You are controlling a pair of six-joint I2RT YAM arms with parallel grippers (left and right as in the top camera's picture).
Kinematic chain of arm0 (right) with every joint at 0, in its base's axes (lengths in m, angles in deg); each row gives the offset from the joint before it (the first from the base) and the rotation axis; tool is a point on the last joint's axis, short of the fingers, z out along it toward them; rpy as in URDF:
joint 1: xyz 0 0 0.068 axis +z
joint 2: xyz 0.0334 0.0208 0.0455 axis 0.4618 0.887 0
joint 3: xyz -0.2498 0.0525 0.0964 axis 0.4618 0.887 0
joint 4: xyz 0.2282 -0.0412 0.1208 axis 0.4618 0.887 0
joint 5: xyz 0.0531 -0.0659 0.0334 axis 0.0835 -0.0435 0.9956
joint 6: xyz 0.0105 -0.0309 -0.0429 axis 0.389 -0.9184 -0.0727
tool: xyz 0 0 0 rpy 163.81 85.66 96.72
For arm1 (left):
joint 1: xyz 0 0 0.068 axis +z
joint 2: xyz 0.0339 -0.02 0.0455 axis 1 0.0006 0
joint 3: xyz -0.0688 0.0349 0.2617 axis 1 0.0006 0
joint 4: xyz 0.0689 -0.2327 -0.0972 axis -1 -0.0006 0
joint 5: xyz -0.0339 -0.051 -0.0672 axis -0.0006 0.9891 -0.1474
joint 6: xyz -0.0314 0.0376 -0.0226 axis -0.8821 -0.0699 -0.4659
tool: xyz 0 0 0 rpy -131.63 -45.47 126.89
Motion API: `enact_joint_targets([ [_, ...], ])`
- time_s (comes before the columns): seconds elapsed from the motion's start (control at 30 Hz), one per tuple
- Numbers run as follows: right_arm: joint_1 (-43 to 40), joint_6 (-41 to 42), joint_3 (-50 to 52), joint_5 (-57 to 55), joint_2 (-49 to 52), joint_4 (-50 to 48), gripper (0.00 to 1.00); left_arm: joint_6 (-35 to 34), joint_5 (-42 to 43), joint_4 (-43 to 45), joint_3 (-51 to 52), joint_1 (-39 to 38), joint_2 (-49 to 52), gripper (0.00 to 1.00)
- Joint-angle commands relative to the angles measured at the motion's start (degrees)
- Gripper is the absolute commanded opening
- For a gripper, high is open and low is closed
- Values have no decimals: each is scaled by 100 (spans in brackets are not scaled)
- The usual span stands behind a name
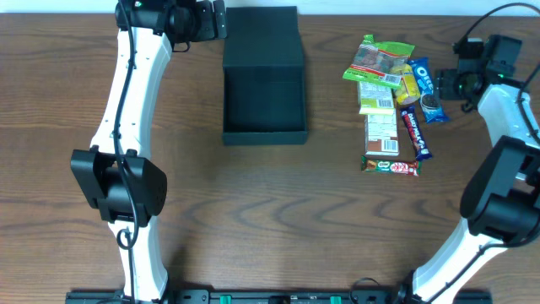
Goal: Pack container
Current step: 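Lower the right gripper and grasp the blue Oreo pack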
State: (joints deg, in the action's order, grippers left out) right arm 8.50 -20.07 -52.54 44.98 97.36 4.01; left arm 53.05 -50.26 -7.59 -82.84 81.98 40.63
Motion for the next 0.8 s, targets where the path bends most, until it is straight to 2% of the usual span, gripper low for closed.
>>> enact_joint_targets([
  [0.0, -4, -68, -28, 190, 127, 238, 78, 103, 0, -57, -33, 2, 138, 95],
  [0.17, 90, -448, -20, 326, 350, 734, 82, 103, 0, -107, -33, 2, 138, 95],
  [0.27, 146, -496, -20, 229, 520, 789, 81, 101, 0, -109, -33, 2, 138, 95],
  [0.67, 184, -470, -20, -227, 796, 796, 72, 105, -2, -151, -33, 2, 138, 96],
  [0.77, 181, -433, -20, -286, 800, 789, 66, 105, -2, -151, -33, 2, 138, 95],
])
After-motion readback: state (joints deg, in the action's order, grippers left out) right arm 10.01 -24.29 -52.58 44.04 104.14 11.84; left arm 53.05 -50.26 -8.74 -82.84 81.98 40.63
